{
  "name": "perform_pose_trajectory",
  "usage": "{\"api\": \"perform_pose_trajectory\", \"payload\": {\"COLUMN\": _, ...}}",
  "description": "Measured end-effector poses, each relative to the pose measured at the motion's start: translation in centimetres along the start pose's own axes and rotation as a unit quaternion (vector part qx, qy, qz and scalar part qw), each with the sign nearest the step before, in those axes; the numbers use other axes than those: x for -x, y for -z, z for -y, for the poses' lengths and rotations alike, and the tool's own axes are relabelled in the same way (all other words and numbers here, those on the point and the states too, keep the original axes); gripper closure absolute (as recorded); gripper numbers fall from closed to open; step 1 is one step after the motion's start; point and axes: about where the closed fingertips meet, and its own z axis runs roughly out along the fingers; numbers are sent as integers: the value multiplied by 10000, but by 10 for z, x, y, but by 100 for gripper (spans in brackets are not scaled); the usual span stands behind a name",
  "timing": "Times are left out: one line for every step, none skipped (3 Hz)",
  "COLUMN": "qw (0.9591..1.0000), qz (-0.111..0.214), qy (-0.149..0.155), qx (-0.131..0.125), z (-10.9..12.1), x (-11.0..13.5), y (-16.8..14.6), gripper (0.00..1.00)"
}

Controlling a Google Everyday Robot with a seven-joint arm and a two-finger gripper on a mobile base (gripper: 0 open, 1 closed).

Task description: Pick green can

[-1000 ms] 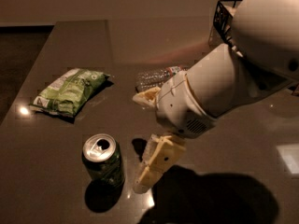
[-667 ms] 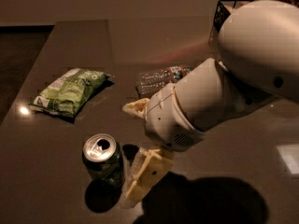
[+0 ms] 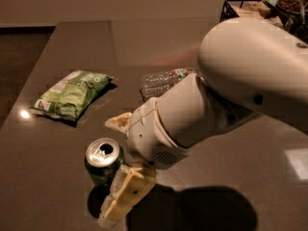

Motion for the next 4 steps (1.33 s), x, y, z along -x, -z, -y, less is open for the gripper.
{"api": "perform_pose_trajectory", "payload": {"qw": 9999, "qz": 62, "qy": -38, "qx": -93, "z": 9, "x": 8, "y": -7, "gripper": 31}}
{"api": "perform_pose_trajectory", "payload": {"qw": 9997, "qz": 88, "qy": -103, "qx": -179, "z": 14, "x": 11, "y": -7, "gripper": 54}}
{"api": "perform_pose_trajectory", "payload": {"qw": 9993, "qz": 137, "qy": -209, "qx": -288, "z": 22, "x": 18, "y": 7, "gripper": 78}}
{"api": "perform_pose_trajectory", "payload": {"qw": 9991, "qz": 151, "qy": -210, "qx": -335, "z": 27, "x": 34, "y": 28, "gripper": 99}}
